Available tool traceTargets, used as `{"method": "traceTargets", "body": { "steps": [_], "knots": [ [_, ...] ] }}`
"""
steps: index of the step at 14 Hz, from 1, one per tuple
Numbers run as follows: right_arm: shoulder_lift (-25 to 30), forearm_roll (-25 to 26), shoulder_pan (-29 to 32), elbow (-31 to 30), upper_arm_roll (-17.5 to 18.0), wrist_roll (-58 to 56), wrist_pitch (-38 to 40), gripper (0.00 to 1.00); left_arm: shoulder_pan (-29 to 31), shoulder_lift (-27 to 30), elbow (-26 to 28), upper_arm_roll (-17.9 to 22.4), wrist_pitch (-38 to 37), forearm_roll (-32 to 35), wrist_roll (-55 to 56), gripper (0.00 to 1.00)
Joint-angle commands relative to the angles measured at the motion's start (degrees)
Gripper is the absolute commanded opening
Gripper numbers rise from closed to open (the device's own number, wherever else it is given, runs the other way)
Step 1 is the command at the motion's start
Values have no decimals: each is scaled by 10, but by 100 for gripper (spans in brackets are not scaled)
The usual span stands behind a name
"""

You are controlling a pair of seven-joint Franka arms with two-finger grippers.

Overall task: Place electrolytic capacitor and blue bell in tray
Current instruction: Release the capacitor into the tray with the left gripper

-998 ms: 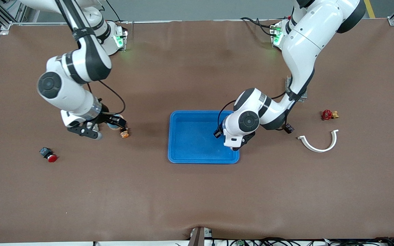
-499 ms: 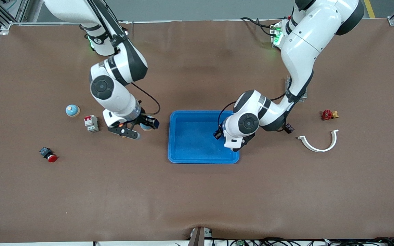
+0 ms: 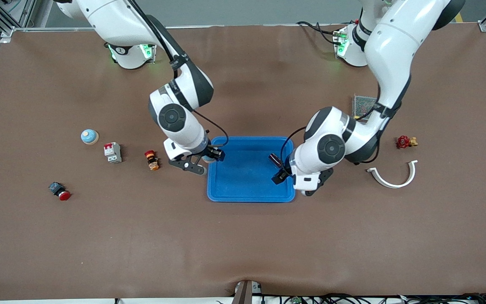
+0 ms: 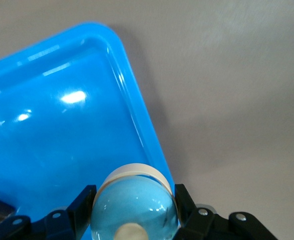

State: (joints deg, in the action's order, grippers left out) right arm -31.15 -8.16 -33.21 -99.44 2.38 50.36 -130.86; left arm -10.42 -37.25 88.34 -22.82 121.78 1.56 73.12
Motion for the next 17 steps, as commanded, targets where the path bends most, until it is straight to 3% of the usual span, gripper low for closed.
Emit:
{"method": "traceTargets", "body": {
  "steps": [1,4,10,14,17],
  "knots": [
    [-49,8,-23,47,-10,36,6,0,19,47,20,7,-48,27,-7,100],
    [-91,31,-38,82,-9,75,-7,0,71,74,55,7,-65,49,-38,100],
    [-101,31,-49,80,-9,81,-33,0,171,100,142,6,-50,72,-81,100],
    [-116,32,-70,78,-10,98,-52,0,200,100,234,6,52,72,-81,96],
    [-127,39,-77,76,-11,101,-53,0,206,99,268,7,81,73,-81,90]
  ]
}}
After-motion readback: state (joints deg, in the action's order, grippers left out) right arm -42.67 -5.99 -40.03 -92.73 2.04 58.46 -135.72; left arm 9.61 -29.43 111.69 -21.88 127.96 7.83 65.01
